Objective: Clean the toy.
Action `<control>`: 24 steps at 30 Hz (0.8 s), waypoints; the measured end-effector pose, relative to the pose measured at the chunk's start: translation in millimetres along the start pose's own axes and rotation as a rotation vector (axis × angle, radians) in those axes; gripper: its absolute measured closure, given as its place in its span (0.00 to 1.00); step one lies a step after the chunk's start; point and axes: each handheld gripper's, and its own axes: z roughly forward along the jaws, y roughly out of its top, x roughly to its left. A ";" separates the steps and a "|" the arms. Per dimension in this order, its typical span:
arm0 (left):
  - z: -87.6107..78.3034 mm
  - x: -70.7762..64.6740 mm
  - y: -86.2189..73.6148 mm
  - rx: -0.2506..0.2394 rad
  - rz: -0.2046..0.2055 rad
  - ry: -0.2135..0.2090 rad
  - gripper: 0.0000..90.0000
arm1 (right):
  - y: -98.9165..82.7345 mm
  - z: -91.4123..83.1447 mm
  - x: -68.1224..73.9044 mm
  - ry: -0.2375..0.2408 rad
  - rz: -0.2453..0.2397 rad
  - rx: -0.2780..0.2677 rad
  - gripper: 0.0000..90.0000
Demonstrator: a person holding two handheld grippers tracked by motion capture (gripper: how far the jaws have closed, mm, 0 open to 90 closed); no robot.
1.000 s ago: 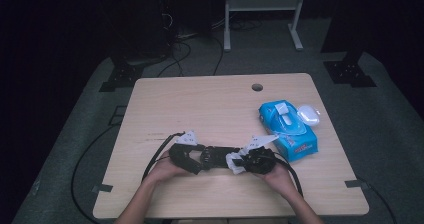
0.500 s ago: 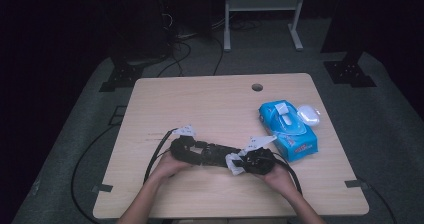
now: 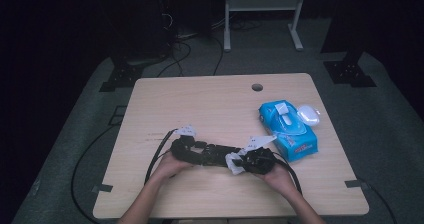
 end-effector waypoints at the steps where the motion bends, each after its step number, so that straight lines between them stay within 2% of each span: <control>1: 1.3 0.9 -0.2 0.006 -0.015 -0.001 0.22 | -0.1 1.0 -0.8 -0.002 -0.003 0.013 0.90; 4: 2.6 2.4 -0.2 0.012 -0.024 0.002 0.22 | 0.0 1.6 -1.6 -0.009 0.003 0.003 0.89; 9: 3.2 5.5 -0.5 0.015 -0.048 -0.021 0.24 | 0.4 1.7 -1.0 -0.014 -0.012 0.008 0.89; 13: 2.8 6.3 -2.1 0.030 -0.040 -0.016 0.26 | -0.2 1.6 -0.4 -0.002 -0.014 0.000 0.90; 19: 3.1 9.3 -0.9 0.018 -0.060 -0.033 0.26 | -1.2 1.5 -0.1 -0.009 -0.039 -0.002 0.90; 24: 3.7 12.8 8.4 0.004 -0.066 -0.042 0.25 | -2.8 1.4 -3.0 -0.016 -0.047 -0.006 0.91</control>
